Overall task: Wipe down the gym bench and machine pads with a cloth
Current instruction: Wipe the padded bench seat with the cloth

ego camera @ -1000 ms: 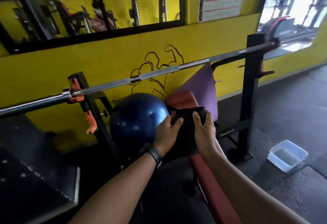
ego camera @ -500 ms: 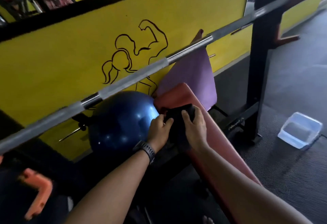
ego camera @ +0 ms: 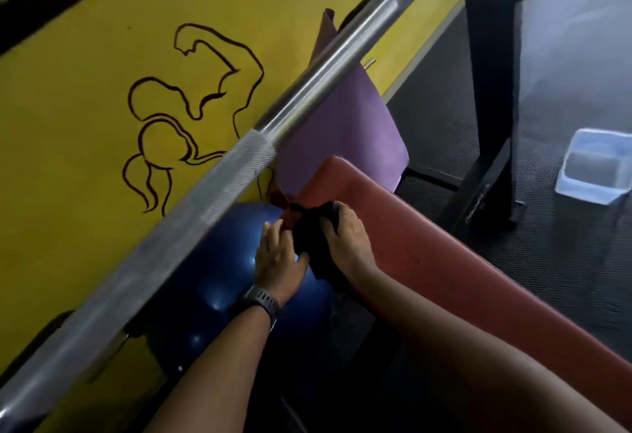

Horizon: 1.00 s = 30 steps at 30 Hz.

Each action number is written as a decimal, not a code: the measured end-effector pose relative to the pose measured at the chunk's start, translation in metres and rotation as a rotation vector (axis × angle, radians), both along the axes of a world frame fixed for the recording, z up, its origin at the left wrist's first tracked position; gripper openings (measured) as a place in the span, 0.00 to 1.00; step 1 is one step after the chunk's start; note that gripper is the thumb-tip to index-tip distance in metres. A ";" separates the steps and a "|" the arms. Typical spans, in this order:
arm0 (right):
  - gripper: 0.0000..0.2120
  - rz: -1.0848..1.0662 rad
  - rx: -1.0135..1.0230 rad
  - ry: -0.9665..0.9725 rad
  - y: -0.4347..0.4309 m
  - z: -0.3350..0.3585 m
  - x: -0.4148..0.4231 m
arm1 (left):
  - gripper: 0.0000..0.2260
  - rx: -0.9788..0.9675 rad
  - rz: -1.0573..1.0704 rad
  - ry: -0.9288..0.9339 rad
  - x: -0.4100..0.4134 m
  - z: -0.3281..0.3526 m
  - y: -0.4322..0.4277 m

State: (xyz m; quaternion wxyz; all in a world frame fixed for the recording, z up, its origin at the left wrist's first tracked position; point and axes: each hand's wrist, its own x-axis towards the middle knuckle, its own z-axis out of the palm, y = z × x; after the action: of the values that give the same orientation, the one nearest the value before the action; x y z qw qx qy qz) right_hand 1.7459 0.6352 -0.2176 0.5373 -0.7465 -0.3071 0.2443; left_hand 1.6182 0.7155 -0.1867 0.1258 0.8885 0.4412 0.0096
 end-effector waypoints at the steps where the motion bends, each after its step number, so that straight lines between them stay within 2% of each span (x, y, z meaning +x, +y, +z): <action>1: 0.16 -0.003 -0.013 -0.028 0.009 -0.006 0.001 | 0.28 -0.006 -0.029 0.027 0.000 -0.005 0.011; 6: 0.22 -0.169 -0.051 -0.166 0.034 -0.023 0.003 | 0.51 -0.176 -0.127 -0.043 0.006 -0.015 0.043; 8: 0.18 -0.256 -0.026 -0.357 0.034 -0.030 -0.007 | 0.58 -0.157 -0.194 0.008 0.007 -0.024 0.057; 10: 0.18 -0.238 -0.082 -0.556 0.031 -0.041 -0.023 | 0.63 -0.136 -0.240 0.041 0.001 -0.032 0.073; 14: 0.38 -0.058 -0.276 -0.714 0.032 -0.059 -0.045 | 0.64 -0.023 -0.346 0.160 -0.007 -0.046 0.087; 17: 0.37 -0.010 -0.232 -0.805 0.046 -0.056 -0.032 | 0.69 0.035 -0.304 0.225 -0.001 -0.051 0.086; 22: 0.33 -0.016 -0.182 -0.771 0.067 -0.040 -0.002 | 0.73 -0.015 -0.262 0.125 0.003 -0.048 0.081; 24: 0.32 -0.138 -0.262 -0.720 0.072 -0.035 0.011 | 0.73 -0.029 -0.254 0.108 0.002 -0.051 0.083; 27: 0.33 -0.394 -0.335 -0.534 0.068 -0.044 0.002 | 0.73 -0.025 -0.242 0.088 0.000 -0.052 0.084; 30: 0.30 -0.403 -0.310 -0.583 0.049 -0.058 -0.045 | 0.71 -0.032 -0.265 0.081 0.001 -0.051 0.082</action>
State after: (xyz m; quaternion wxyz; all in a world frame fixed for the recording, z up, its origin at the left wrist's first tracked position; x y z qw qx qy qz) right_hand 1.7009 0.6842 -0.2757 0.3455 -0.9025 -0.2533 -0.0450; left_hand 1.6192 0.7979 -0.2374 0.1222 0.9365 0.3249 -0.0498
